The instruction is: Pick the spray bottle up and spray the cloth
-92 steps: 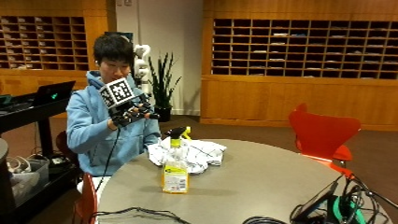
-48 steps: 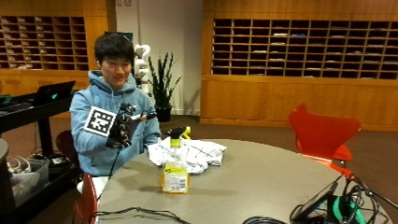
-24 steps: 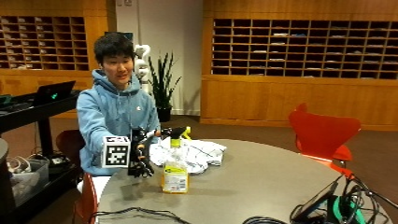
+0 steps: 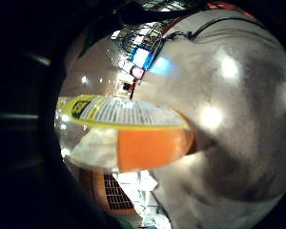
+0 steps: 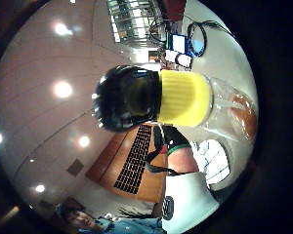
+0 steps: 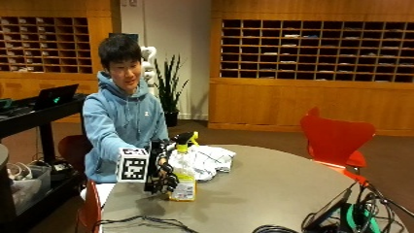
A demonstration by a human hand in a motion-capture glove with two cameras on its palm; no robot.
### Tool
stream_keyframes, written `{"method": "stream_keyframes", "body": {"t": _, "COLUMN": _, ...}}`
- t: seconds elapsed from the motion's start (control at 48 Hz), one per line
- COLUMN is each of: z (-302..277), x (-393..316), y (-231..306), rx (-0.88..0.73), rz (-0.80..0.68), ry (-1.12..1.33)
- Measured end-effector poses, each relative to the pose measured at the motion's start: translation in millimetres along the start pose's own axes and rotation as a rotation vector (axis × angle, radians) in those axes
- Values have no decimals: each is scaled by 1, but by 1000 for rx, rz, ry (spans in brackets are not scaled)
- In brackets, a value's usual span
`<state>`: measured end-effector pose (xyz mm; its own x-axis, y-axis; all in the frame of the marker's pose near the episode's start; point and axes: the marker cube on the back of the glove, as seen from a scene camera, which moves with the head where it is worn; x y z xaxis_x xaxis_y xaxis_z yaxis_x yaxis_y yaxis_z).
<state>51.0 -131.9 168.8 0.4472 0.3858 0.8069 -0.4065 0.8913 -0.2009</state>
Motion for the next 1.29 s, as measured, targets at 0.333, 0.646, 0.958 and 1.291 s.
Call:
{"method": "stream_keyframes", "body": {"t": 0.333, "z": 3, "x": -6, "y": -13, "rx": -3, "rz": -24, "ry": 34}}
{"method": "stream_keyframes", "body": {"t": 0.646, "z": 9, "x": -14, "y": -23, "rx": 15, "rz": -11, "ry": 46}}
{"method": "stream_keyframes", "body": {"t": 0.958, "z": 13, "x": -17, "y": -28, "rx": 52, "rz": 53, "ry": 96}}
{"method": "stream_keyframes", "body": {"t": 1.291, "z": 8, "x": -25, "y": -25, "rx": 31, "rz": 54, "ry": 204}}
